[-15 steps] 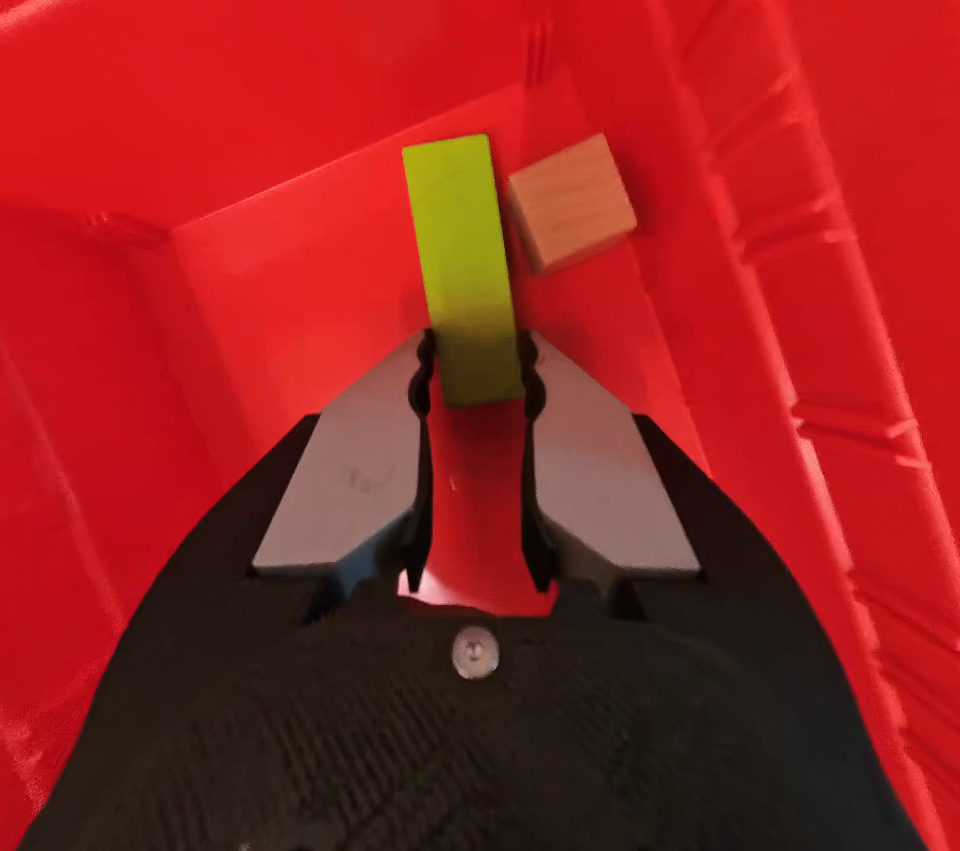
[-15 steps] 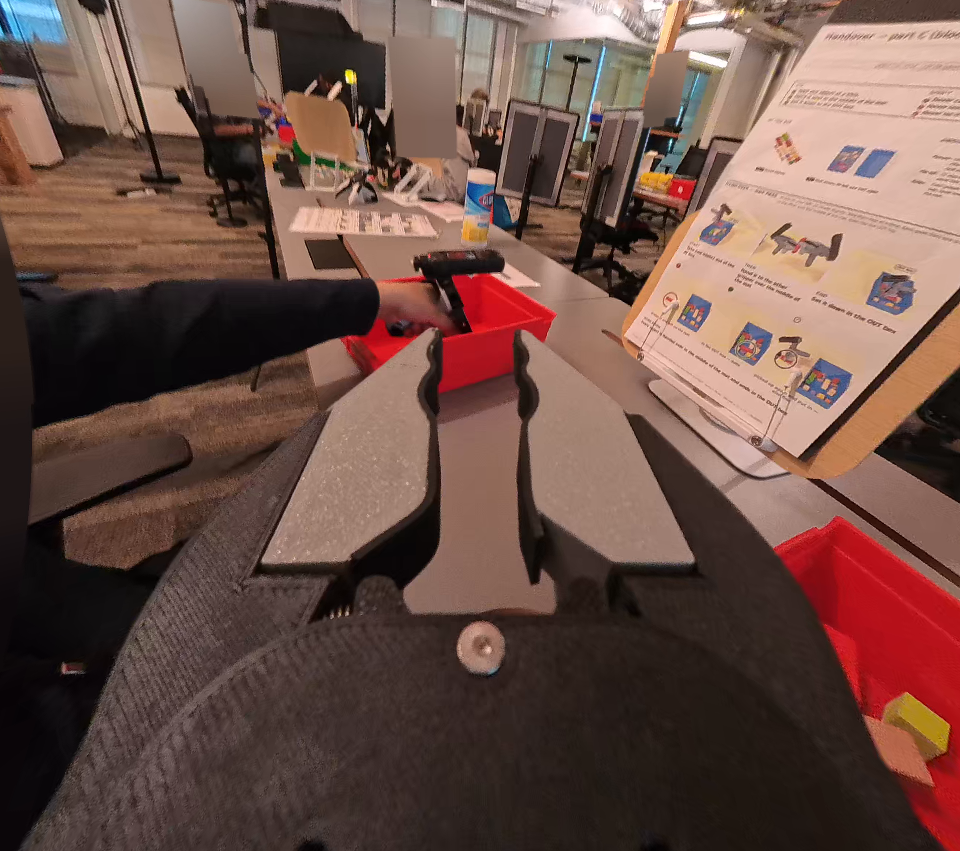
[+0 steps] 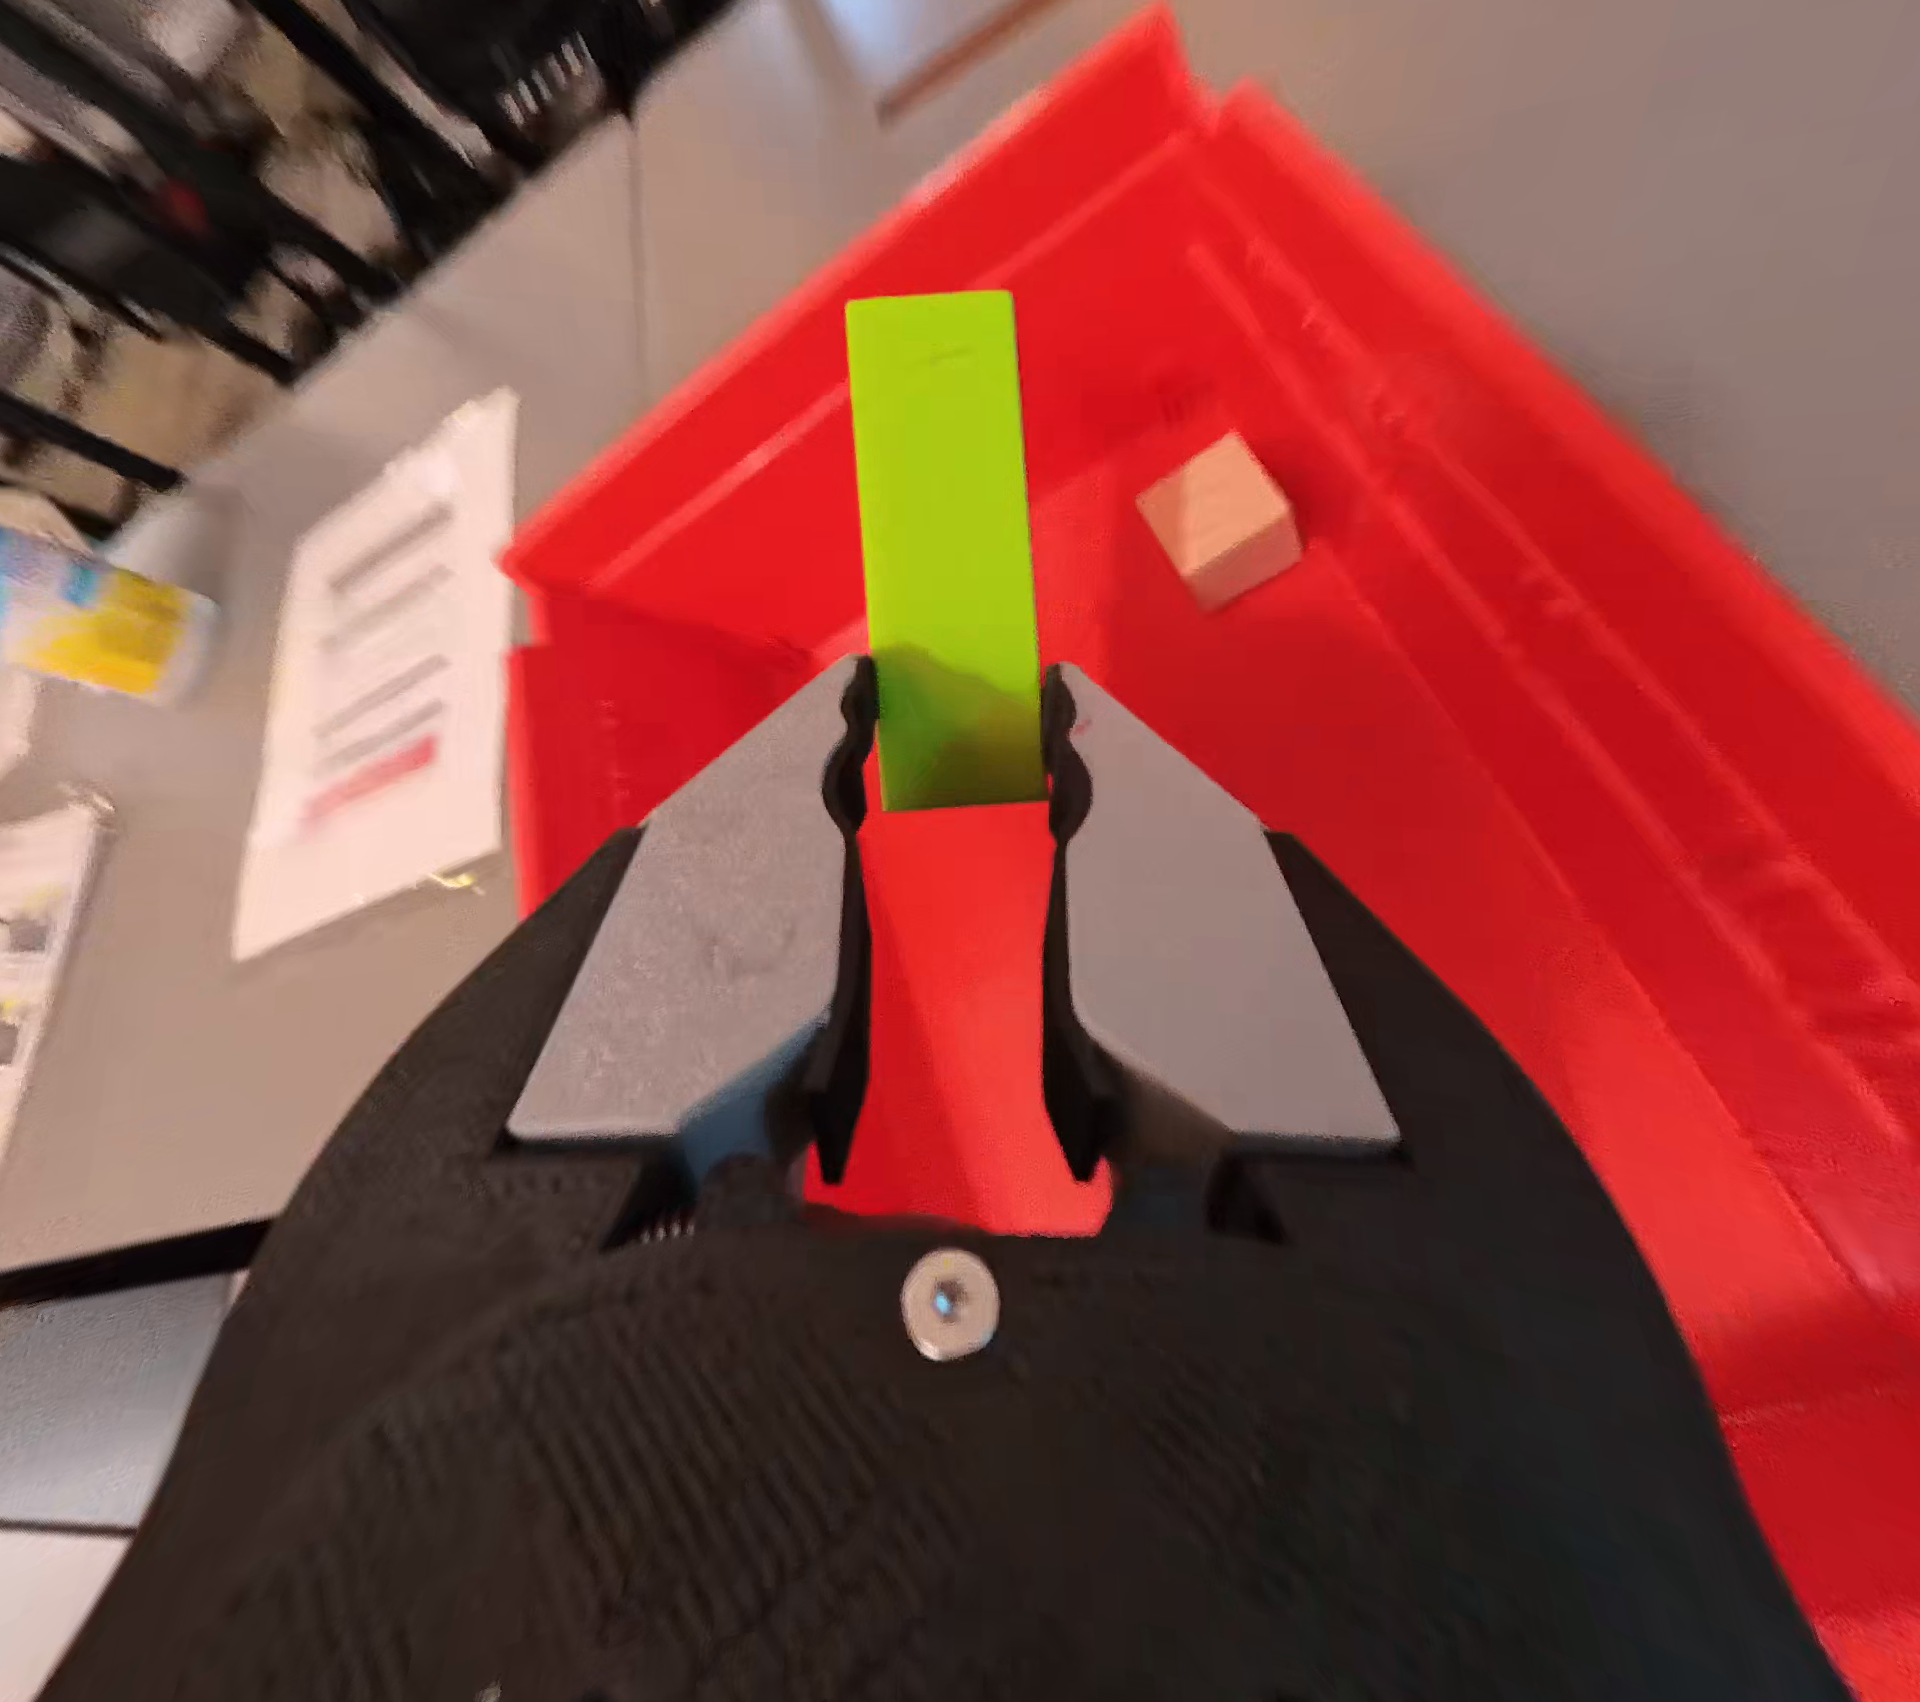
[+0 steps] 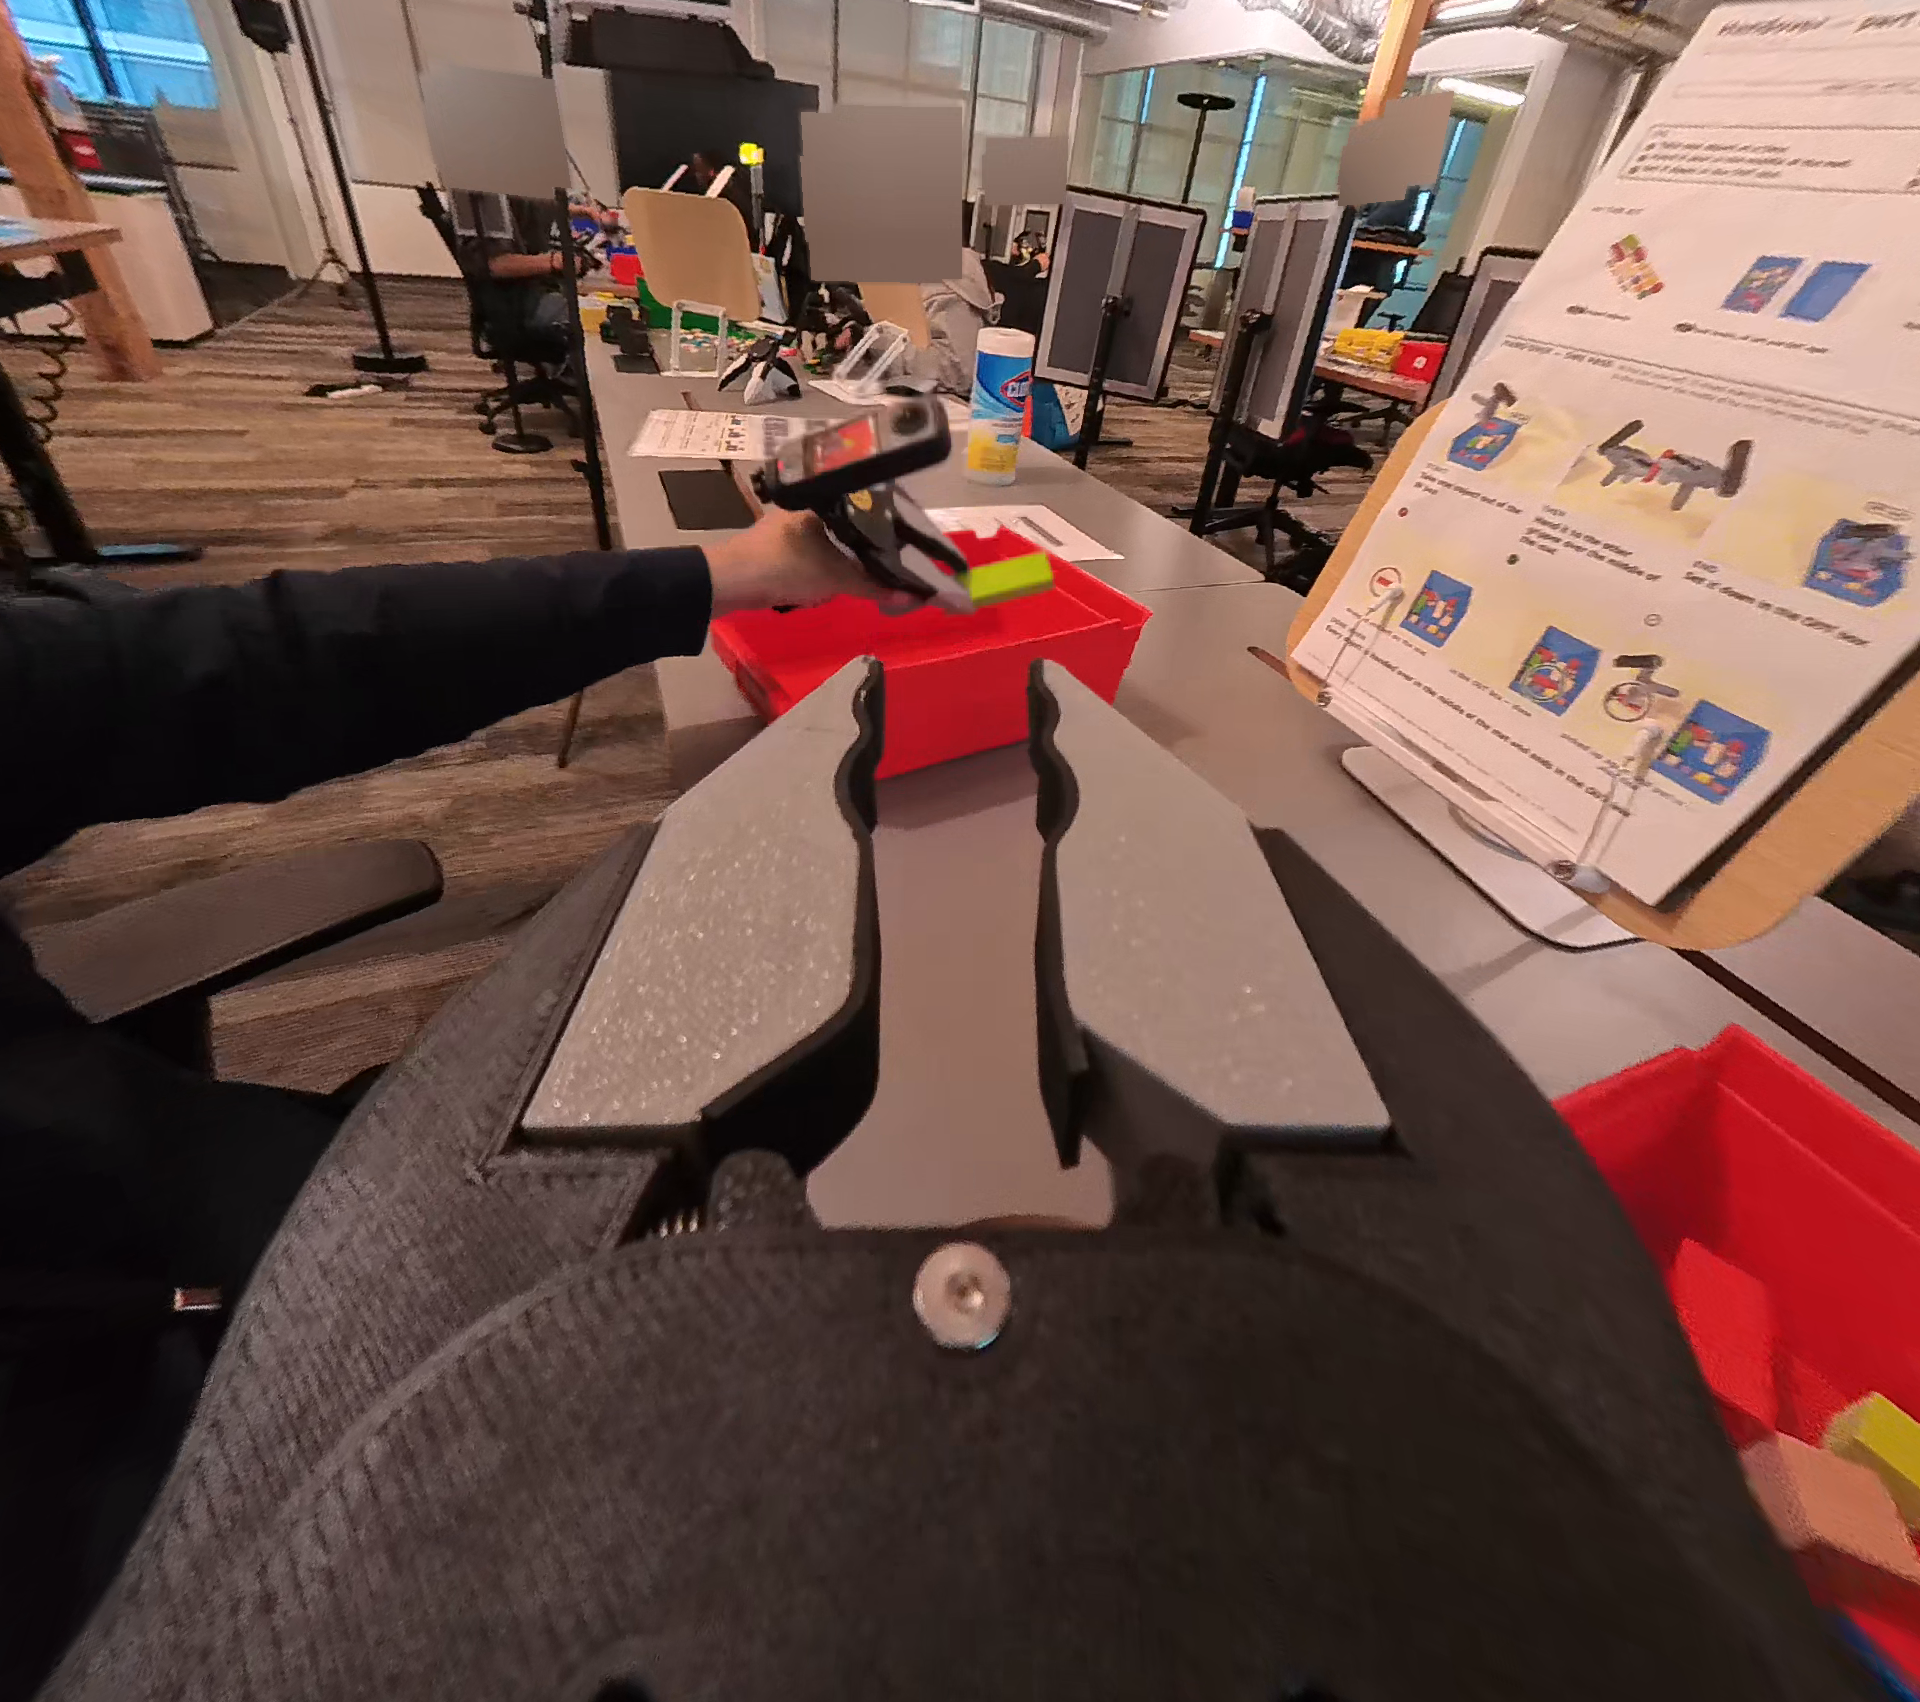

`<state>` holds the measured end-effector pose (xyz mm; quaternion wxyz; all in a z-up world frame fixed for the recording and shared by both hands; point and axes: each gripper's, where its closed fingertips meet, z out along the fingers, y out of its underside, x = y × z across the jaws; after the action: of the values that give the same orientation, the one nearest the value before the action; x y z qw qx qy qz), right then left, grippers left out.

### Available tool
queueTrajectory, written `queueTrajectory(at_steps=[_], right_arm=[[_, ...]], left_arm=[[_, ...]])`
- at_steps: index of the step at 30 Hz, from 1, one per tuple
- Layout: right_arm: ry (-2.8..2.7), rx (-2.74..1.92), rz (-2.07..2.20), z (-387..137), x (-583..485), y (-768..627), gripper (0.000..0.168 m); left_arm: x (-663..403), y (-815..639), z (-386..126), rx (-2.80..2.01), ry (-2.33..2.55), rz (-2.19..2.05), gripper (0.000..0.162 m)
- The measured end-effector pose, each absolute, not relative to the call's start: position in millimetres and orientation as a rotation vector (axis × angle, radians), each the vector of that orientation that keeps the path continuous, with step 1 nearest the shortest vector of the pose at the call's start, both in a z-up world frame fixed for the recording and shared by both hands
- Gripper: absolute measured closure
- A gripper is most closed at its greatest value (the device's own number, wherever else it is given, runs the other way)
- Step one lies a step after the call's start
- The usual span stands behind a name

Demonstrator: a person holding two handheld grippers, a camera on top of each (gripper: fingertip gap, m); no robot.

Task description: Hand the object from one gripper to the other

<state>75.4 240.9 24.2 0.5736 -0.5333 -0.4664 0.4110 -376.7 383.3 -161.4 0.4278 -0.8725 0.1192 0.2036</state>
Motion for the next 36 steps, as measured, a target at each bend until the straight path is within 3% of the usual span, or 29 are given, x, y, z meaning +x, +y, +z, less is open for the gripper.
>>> queueTrajectory(at_steps=[8,13,22,27,30,36], right_arm=[[-1.209,-1.307,1.1,-1.4,28.8,231.6,0.136],[-1.258,-1.247,1.148,-4.4,3.3,214.1,0.127],[-1.251,-1.156,1.396,13.8,-10.5,167.4,0.12],[-1.262,-1.223,1.388,2.0,-24.4,167.0,0.116],[-1.289,-1.233,1.44,-2.6,-29.7,160.6,0.135],[-1.283,-1.254,1.423,-2.8,-26.1,168.3,0.136]], left_arm=[[-242.6,298.8,-35.3,-1.573,0.541,0.265,0.132],[-111.7,210.3,3.2,-1.311,0.663,-0.546,0.132],[-33.5,153.0,-6.8,-1.187,0.728,-1.17,0.132],[-14.6,153.3,-21.8,-1.242,0.781,-1.161,0.132],[-7.4,157.8,-32.5,-1.285,0.801,-1.118,0.132],[-15.1,166.0,-33.6,-1.334,0.731,-1.083,0.132]])
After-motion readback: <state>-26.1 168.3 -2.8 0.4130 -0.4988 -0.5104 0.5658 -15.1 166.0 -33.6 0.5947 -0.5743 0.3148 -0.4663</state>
